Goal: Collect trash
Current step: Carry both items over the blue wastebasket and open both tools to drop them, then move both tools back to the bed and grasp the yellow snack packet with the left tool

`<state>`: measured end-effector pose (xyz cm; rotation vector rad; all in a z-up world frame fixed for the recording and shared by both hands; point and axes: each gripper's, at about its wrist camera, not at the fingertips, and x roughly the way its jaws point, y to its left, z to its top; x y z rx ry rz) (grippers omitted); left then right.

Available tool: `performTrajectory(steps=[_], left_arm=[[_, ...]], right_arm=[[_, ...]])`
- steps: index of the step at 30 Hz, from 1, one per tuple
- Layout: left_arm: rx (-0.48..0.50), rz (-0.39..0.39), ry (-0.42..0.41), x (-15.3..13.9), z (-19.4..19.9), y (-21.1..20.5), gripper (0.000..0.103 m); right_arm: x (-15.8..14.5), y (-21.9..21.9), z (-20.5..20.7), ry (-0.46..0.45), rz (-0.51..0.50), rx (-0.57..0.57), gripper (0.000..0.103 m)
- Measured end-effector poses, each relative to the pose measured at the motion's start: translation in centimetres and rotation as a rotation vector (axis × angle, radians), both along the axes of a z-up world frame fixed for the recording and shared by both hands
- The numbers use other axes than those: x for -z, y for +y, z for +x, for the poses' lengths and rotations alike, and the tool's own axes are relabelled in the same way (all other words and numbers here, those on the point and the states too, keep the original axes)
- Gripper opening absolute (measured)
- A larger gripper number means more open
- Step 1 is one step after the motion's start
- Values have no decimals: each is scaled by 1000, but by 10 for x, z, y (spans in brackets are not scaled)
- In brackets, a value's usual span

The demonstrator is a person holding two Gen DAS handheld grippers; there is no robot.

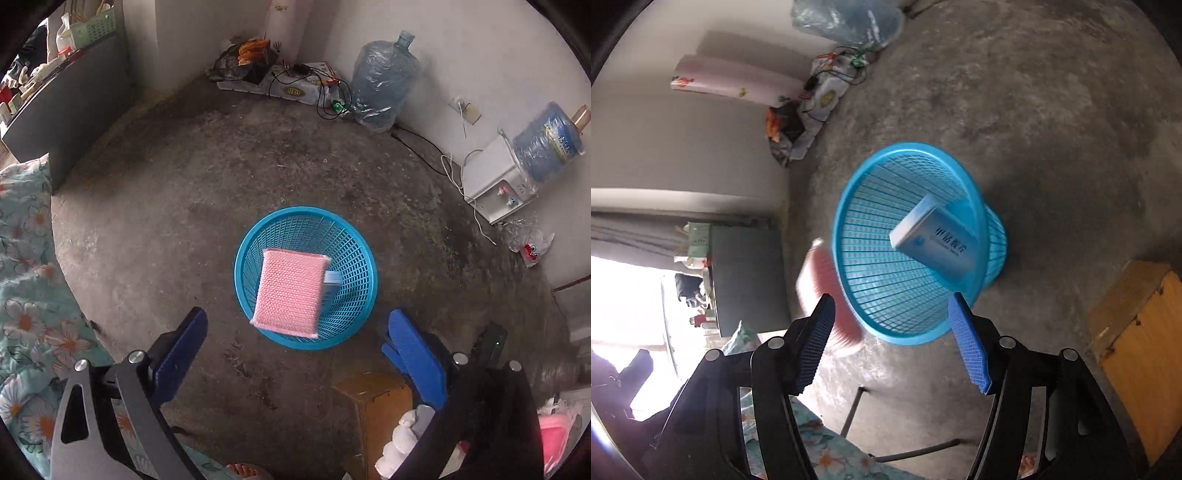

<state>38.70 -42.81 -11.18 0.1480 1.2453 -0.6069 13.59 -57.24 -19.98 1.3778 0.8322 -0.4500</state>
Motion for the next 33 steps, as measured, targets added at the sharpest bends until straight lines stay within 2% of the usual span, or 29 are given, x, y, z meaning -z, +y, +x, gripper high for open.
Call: performTrajectory(steps=[3, 8, 12, 15, 17, 21, 25, 30, 33], left_arm=[[22, -47, -5, -3, -8, 10, 97], [78, -130, -66, -36, -36, 32, 96], [131, -245, -102, -74, -63, 64, 96], [153, -311, -152, -105, -86, 99, 96], [148, -342, -177, -125, -99, 126, 96], [118, -365, -276, -164, -128, 188, 96], [75, -341, -406, -195, -161, 255, 97], [-81, -376, -480, -220, -193, 354, 96], [-202, -365, -542, -229, -215, 416, 97]], right_arm=[[-3, 7, -26, -33, -24, 12, 61], [-31, 25, -40, -54, -142, 0, 61], [-73, 60, -41, -39, -345, -66, 64], [-103, 92, -33, -41, -500, -120, 72], [-128, 114, -32, -64, -602, -146, 82], [-177, 153, -31, -129, -773, -196, 94], [-214, 189, -27, -177, -912, -264, 95], [-243, 236, -25, -185, -1063, -351, 95], [-256, 263, -31, -254, -1124, -405, 95]])
